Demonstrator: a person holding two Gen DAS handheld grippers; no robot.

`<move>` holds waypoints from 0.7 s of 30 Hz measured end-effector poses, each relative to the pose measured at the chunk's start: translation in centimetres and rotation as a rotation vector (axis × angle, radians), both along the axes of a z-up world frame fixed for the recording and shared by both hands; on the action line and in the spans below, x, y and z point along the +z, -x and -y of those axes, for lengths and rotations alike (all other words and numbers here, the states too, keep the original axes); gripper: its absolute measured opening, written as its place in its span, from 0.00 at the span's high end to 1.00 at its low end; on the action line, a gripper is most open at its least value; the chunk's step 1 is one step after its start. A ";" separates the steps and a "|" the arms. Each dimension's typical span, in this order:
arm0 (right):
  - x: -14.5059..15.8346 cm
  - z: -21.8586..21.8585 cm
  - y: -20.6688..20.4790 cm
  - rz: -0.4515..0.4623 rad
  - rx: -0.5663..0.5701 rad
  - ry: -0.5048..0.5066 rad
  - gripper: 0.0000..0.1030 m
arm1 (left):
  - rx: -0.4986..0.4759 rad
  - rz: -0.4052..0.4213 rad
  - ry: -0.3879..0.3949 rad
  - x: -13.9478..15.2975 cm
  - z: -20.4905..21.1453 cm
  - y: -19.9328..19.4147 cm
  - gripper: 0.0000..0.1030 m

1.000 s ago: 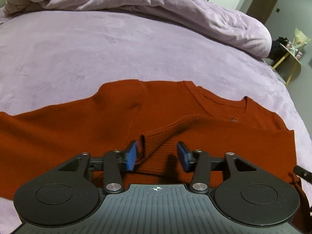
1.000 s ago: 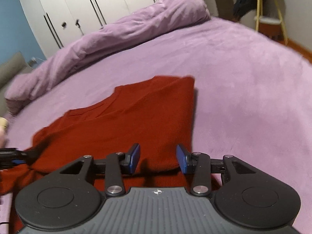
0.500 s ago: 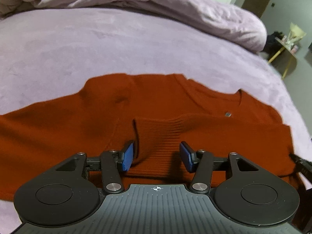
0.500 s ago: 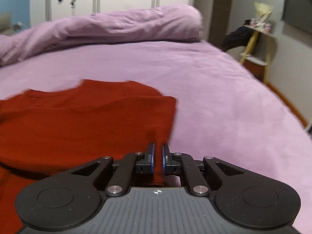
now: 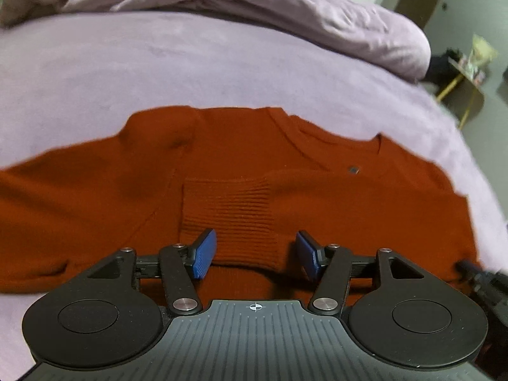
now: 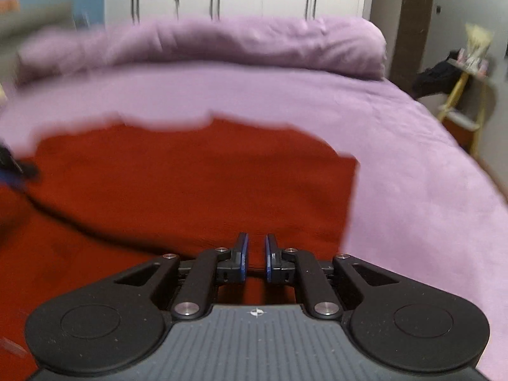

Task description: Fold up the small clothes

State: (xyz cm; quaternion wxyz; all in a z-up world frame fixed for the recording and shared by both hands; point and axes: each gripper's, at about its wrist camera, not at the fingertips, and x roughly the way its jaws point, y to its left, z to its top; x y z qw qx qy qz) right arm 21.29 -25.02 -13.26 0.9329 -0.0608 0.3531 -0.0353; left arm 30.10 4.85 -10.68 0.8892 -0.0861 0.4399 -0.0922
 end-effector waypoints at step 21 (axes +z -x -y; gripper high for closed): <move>-1.4 -0.3 1.2 0.028 -0.006 0.255 1.00 | -0.024 0.020 -0.161 -0.4 2.2 0.1 0.29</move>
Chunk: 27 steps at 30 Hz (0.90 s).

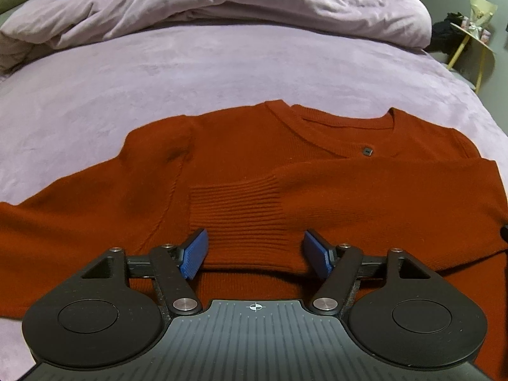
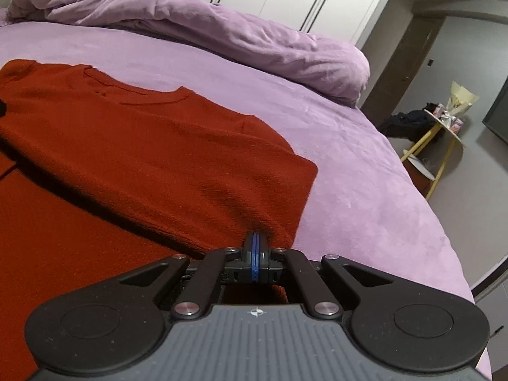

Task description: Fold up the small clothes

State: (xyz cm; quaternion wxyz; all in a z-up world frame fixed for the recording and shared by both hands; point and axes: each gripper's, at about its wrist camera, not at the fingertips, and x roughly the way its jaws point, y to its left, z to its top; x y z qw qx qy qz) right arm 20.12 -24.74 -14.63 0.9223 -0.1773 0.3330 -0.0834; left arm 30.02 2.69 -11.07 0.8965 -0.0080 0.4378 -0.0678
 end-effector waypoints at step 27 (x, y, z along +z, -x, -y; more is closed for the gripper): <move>4.1 -2.8 4.5 -0.003 0.012 -0.284 0.77 | 0.181 0.008 0.128 0.7 -8.2 3.6 0.19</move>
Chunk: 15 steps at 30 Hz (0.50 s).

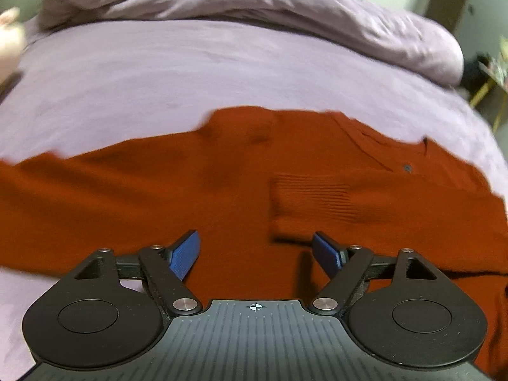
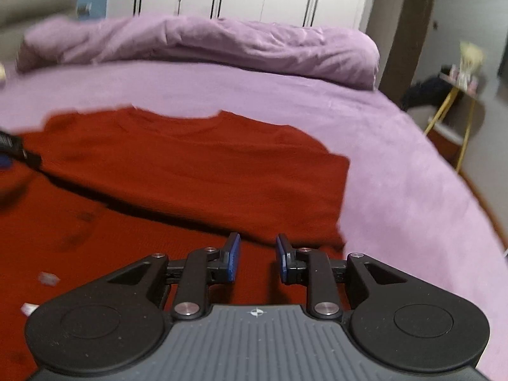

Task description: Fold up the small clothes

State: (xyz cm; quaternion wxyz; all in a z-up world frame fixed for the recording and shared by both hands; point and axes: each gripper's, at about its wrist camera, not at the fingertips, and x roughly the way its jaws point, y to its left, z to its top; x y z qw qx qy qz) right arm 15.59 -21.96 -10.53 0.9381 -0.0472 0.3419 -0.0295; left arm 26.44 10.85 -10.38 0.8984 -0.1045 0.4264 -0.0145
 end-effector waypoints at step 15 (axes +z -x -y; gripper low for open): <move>0.1 -4.4 3.5 -0.089 0.048 -0.260 0.77 | 0.802 0.149 0.350 -3.2 -30.7 11.2 0.29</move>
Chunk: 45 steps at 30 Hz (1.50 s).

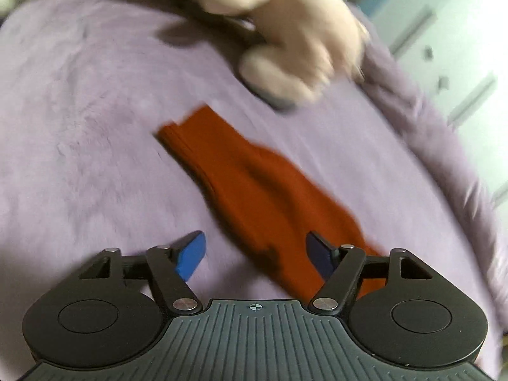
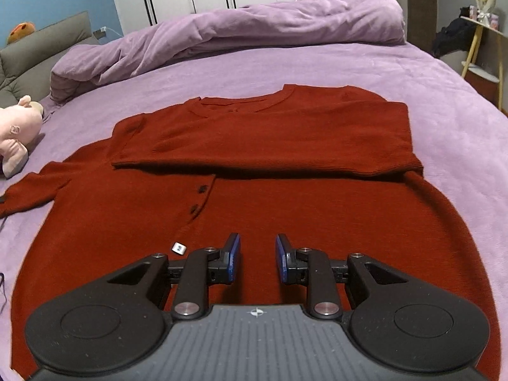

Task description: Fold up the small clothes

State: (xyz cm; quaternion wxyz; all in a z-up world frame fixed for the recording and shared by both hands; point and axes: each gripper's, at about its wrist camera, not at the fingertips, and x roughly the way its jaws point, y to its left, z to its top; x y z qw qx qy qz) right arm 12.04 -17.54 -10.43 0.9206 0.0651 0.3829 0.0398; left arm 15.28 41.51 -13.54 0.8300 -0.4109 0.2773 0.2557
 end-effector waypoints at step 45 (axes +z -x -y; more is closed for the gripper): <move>-1.9 -1.2 -14.0 -0.051 0.043 -0.268 0.91 | -0.750 -0.042 -0.311 2.3 30.3 -3.9 0.28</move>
